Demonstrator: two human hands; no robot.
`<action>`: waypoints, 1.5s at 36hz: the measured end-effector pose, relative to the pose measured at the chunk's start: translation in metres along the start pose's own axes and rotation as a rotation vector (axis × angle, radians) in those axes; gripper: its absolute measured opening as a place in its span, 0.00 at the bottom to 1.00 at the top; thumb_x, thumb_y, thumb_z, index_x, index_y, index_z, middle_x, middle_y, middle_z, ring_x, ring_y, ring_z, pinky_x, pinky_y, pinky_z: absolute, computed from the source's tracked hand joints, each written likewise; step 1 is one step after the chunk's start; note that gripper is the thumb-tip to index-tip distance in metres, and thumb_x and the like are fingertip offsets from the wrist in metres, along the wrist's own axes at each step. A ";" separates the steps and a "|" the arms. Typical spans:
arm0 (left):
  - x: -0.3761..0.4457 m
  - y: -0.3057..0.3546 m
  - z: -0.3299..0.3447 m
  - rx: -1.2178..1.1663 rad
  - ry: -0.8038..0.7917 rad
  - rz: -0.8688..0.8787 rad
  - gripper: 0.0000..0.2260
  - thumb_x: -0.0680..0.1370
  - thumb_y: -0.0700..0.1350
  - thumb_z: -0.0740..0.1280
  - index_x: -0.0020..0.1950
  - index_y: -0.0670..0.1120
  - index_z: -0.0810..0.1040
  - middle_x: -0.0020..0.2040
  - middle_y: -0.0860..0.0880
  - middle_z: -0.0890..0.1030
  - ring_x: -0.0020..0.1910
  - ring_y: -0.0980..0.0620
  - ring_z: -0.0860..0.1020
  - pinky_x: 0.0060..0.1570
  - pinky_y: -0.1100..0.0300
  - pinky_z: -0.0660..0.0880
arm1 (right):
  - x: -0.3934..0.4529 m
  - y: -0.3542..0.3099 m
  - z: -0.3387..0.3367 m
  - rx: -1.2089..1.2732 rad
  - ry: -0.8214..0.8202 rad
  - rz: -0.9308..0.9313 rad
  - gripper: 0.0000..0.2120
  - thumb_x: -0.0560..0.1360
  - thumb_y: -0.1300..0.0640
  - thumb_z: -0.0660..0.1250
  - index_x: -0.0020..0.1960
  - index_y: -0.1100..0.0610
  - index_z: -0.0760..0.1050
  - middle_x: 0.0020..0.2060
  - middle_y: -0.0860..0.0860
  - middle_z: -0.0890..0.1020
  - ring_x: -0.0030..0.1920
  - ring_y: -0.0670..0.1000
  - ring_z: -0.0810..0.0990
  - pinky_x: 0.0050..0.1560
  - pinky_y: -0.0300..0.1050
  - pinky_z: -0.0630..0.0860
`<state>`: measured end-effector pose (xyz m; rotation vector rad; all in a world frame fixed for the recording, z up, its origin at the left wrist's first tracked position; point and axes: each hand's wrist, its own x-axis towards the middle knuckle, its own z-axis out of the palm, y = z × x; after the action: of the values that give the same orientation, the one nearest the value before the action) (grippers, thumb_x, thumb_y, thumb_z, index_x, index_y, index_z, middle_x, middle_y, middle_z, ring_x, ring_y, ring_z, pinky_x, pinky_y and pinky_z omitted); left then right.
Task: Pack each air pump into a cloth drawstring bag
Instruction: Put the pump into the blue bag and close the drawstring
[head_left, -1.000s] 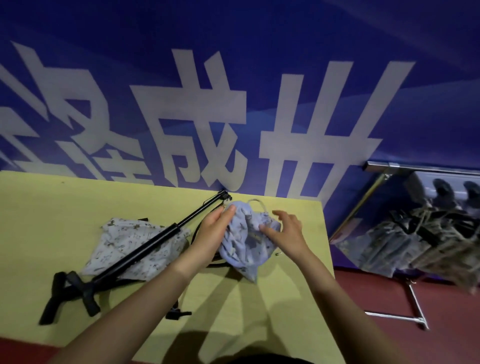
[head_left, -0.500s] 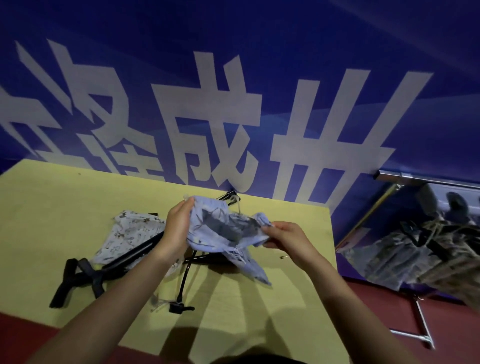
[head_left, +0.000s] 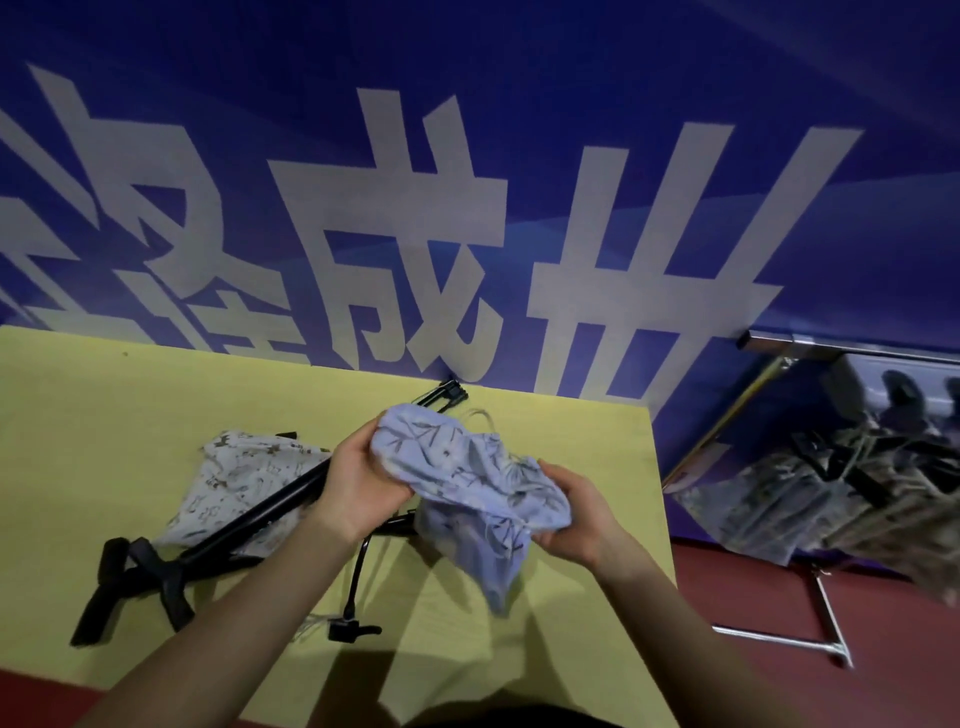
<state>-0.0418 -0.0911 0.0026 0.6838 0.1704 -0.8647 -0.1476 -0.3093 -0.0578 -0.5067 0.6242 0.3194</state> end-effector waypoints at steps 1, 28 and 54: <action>0.002 -0.001 -0.001 -0.003 -0.002 -0.027 0.35 0.48 0.40 0.84 0.54 0.35 0.83 0.59 0.35 0.80 0.51 0.37 0.82 0.43 0.42 0.81 | 0.005 0.003 -0.007 -0.026 0.035 -0.014 0.14 0.76 0.55 0.65 0.57 0.62 0.80 0.50 0.59 0.83 0.45 0.58 0.83 0.46 0.50 0.80; 0.111 -0.048 -0.033 0.535 0.161 -0.434 0.19 0.83 0.49 0.54 0.63 0.38 0.76 0.56 0.41 0.82 0.55 0.44 0.79 0.59 0.53 0.74 | 0.061 -0.012 -0.117 -1.837 0.607 -0.252 0.13 0.77 0.52 0.64 0.59 0.56 0.74 0.55 0.56 0.78 0.51 0.58 0.79 0.46 0.47 0.72; 0.030 -0.021 -0.057 0.698 0.195 -0.248 0.19 0.83 0.52 0.56 0.71 0.45 0.72 0.69 0.45 0.75 0.66 0.46 0.75 0.67 0.46 0.70 | 0.037 0.036 -0.016 -1.405 0.344 -0.604 0.17 0.75 0.42 0.53 0.41 0.55 0.68 0.37 0.55 0.76 0.38 0.53 0.73 0.43 0.50 0.70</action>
<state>-0.0306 -0.0848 -0.0639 1.4246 0.1271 -1.1032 -0.1419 -0.2833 -0.1050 -2.0823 0.4630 0.0385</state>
